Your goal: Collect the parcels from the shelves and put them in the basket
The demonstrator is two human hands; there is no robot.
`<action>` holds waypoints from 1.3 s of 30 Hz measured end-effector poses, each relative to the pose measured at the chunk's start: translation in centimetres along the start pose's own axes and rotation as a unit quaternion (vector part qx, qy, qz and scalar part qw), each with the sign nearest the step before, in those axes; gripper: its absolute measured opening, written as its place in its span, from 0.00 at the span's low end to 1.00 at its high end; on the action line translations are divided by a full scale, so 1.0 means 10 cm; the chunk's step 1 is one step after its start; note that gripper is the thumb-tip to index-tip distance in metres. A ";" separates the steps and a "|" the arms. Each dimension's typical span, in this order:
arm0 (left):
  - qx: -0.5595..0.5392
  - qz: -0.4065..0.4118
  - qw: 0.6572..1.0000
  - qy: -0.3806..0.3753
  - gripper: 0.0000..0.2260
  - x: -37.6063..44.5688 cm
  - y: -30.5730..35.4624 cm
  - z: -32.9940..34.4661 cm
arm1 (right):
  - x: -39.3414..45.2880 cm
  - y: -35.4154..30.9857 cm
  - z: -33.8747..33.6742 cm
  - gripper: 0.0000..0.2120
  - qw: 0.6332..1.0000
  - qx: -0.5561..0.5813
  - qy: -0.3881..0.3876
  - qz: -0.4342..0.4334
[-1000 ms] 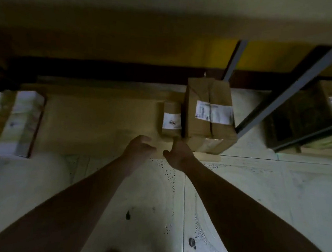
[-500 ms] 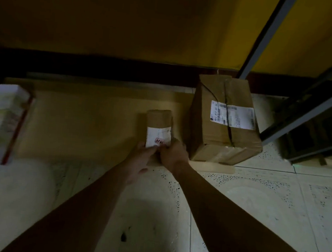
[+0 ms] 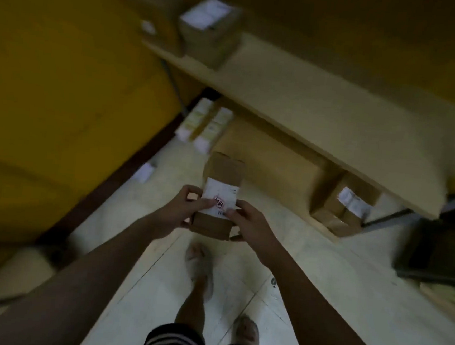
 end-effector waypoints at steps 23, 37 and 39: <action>-0.481 0.078 0.695 0.529 0.46 -6.22 -4.93 -4.39 | -6.16 0.92 5.85 0.08 0.718 -0.277 -0.615 -0.170; -0.505 0.008 0.465 0.727 0.41 -8.57 -7.81 -6.28 | -9.51 2.49 8.67 0.11 0.501 -0.304 -0.781 -0.215; -0.510 0.003 0.439 0.740 0.36 -8.67 -8.13 -6.68 | -9.76 2.69 9.17 0.13 0.481 -0.302 -0.796 -0.210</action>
Point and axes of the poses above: each hand's wrist, its own x-axis towards the middle knuckle, its own z-axis out of the palm, y = z × x, the point moved 8 cm from there along x, towards the middle knuckle, and after that the axes turned 15 degrees about y, right-handed, at the moved point
